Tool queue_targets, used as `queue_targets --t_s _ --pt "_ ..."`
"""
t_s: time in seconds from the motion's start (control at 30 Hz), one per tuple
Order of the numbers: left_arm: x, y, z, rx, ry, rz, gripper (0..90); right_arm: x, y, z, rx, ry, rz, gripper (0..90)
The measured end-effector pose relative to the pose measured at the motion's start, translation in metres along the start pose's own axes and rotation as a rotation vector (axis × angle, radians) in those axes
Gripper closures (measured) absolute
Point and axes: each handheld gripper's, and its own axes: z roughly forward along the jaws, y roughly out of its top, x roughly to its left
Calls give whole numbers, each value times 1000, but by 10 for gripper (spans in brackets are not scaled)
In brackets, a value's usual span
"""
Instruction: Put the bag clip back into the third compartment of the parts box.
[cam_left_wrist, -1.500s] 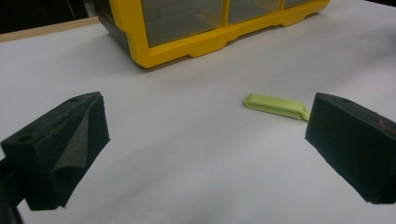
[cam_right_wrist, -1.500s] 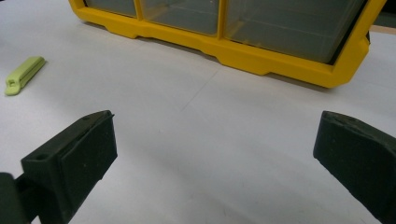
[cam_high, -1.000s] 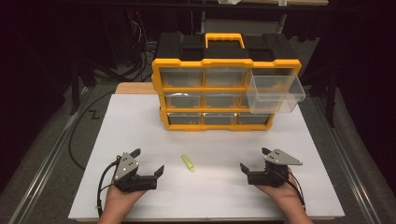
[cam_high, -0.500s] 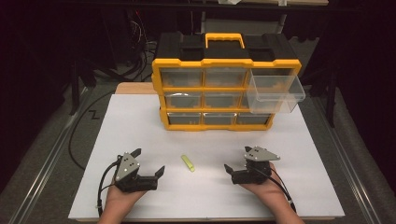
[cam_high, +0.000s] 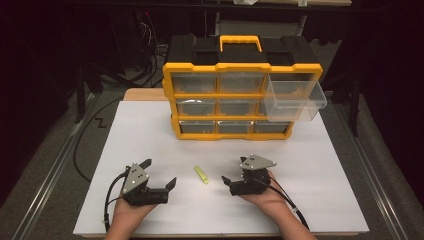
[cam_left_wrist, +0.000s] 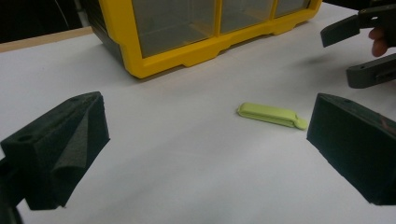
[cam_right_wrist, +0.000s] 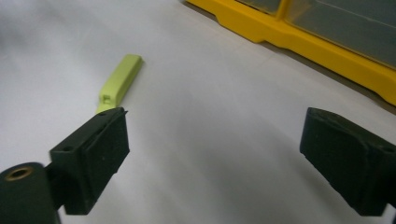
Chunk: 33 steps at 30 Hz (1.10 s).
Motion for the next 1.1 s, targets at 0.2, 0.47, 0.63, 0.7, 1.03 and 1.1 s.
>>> queue_targets --t_s 0.2,0.47,0.63,0.7,1.03,1.1 --pt "0 0 -1 -4 -3 1 3 15 11 15 10 60 -27 270" --pt "1 0 -2 -5 -7 1 3 44 24 31 27 135 -76 744" --pt "1 0 -3 -7 -10 -4 2 56 28 38 60 193 -100 900" --pt "1 0 -3 -8 -11 -3 2 59 26 39 88 202 -121 900" --pt "1 0 -2 1 -15 0 3 56 23 44 140 178 -148 900" --pt "1 0 -2 -2 -16 0 3 55 23 44 142 173 -150 900"
